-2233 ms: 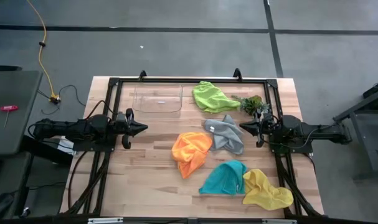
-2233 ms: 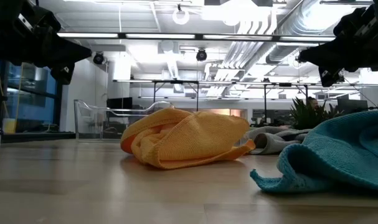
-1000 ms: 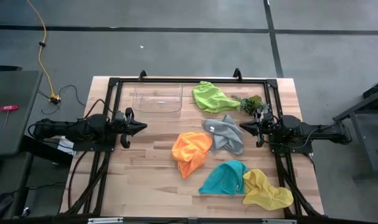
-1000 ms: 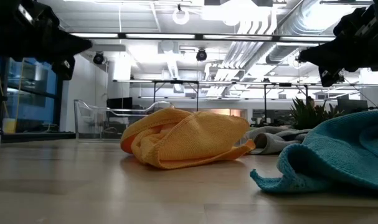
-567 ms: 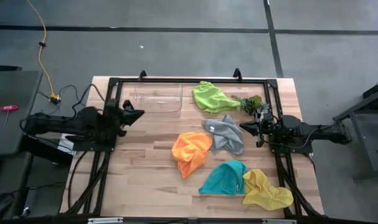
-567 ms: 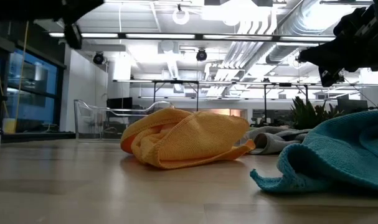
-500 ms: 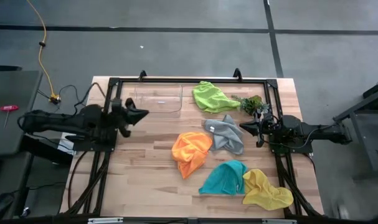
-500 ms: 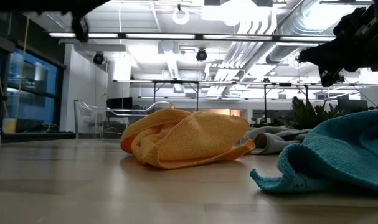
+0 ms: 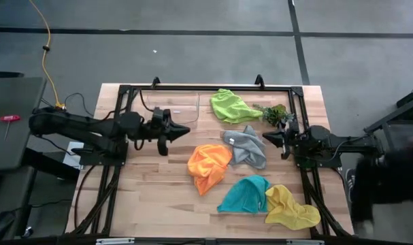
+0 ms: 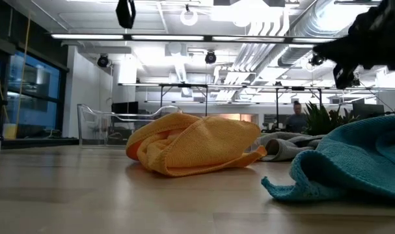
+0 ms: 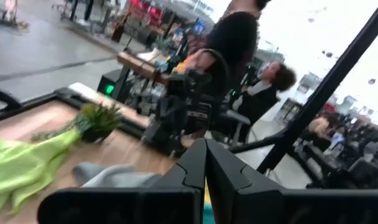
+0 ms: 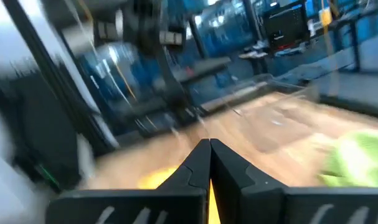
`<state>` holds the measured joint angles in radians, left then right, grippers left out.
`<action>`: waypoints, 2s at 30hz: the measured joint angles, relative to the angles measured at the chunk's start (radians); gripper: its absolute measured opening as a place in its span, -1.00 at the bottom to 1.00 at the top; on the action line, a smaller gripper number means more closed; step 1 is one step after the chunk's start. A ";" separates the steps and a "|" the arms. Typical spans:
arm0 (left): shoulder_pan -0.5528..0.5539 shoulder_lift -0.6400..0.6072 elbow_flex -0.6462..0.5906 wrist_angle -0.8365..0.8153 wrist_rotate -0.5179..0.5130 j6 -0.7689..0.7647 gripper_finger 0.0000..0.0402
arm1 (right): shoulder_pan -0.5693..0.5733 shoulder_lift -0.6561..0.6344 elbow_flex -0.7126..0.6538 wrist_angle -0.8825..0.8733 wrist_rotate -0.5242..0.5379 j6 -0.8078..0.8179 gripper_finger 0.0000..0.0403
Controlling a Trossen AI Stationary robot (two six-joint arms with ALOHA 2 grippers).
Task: Fold microfiber towels
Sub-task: Fold the orange towel
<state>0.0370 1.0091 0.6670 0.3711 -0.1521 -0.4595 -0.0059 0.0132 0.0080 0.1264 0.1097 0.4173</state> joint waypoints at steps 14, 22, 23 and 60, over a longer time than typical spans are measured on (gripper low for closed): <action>-0.064 -0.128 0.001 -0.055 -0.102 0.090 -1.00 | 0.030 0.279 0.163 0.310 0.031 0.294 -0.99; -0.043 -0.200 0.001 -0.230 -0.104 0.096 -1.00 | 0.024 0.807 0.421 0.086 -0.099 0.329 -0.57; -0.043 -0.204 0.001 -0.240 -0.104 0.095 -1.00 | 0.017 0.870 0.450 0.055 -0.144 0.339 -0.48; -0.043 -0.218 0.000 -0.277 -0.092 0.095 -1.00 | -0.098 1.872 1.066 -0.327 -0.847 0.006 -0.03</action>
<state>-0.0063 0.7910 0.6674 0.0940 -0.2444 -0.3641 -0.1042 1.8851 1.0740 -0.2010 -0.7370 0.4230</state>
